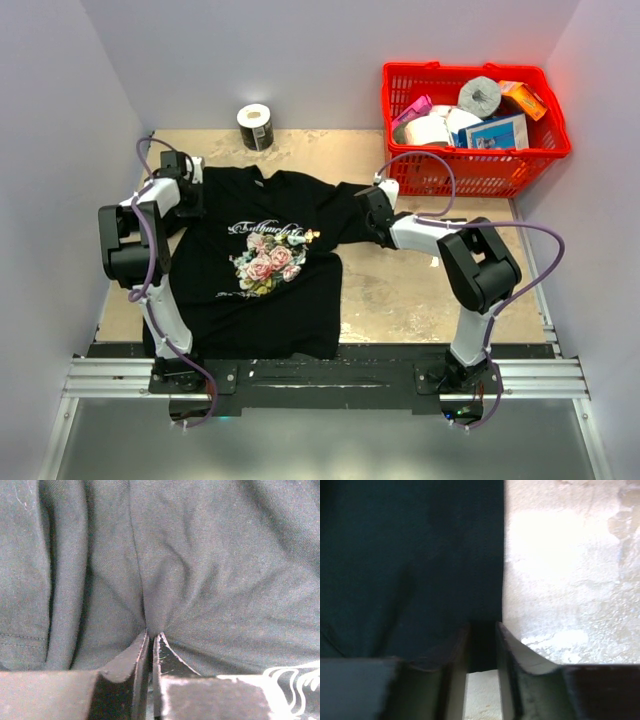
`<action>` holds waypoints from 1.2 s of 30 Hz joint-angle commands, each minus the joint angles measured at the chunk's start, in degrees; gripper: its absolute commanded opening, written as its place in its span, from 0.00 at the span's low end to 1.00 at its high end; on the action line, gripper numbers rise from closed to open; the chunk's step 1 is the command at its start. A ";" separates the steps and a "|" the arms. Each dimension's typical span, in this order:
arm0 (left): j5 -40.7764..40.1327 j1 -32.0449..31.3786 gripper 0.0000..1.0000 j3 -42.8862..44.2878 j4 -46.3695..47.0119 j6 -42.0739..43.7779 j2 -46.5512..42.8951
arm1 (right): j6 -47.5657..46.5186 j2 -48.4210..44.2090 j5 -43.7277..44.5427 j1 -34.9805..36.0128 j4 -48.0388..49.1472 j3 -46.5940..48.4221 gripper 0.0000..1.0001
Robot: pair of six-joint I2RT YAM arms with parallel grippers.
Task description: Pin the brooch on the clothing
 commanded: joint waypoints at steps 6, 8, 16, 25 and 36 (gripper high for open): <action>-0.94 4.16 0.02 0.04 1.85 0.00 1.06 | 1.41 0.40 1.04 -2.48 -2.58 -1.47 0.17; -1.30 4.77 0.00 -0.40 3.08 -0.17 0.45 | 1.06 1.19 0.43 -3.36 -2.93 -1.20 0.06; -1.29 7.68 0.00 -1.90 6.25 -0.79 -2.02 | -0.17 2.34 0.69 -5.21 -4.51 0.91 0.00; -0.86 8.56 0.00 -3.48 9.15 -1.49 -5.62 | -1.58 1.81 2.88 -7.50 -5.57 2.14 0.00; 5.30 3.74 0.64 -6.20 13.02 -2.28 -17.64 | -12.38 -11.80 -10.19 -4.60 3.66 -3.39 0.40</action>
